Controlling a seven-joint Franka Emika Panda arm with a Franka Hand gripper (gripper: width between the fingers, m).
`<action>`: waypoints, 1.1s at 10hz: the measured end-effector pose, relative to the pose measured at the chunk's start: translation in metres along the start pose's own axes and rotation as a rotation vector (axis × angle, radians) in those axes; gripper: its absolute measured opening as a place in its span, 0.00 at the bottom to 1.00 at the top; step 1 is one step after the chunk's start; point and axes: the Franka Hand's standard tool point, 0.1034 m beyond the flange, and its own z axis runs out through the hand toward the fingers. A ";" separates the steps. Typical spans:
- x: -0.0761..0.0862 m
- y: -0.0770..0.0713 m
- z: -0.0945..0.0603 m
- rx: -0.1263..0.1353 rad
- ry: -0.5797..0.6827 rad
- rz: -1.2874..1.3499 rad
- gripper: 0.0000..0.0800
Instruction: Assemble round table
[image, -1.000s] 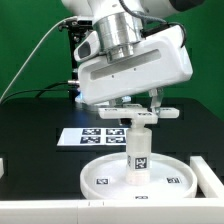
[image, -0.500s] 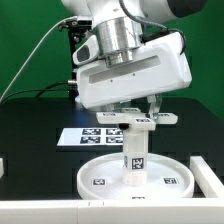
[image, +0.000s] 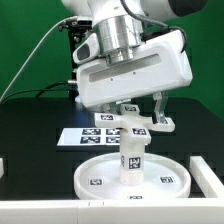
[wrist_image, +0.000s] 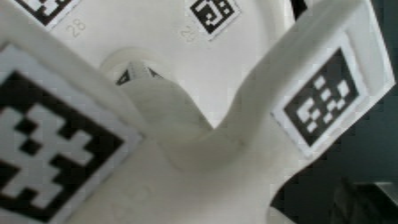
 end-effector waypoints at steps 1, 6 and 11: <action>0.004 0.002 -0.006 0.007 -0.004 0.007 0.81; 0.013 0.007 -0.033 0.020 -0.021 0.047 0.81; 0.028 -0.015 -0.033 -0.046 -0.093 -0.238 0.81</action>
Offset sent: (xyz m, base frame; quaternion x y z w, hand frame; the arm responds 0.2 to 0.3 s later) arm -0.0172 -0.0198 0.0268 0.0110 -0.0339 0.0245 0.9991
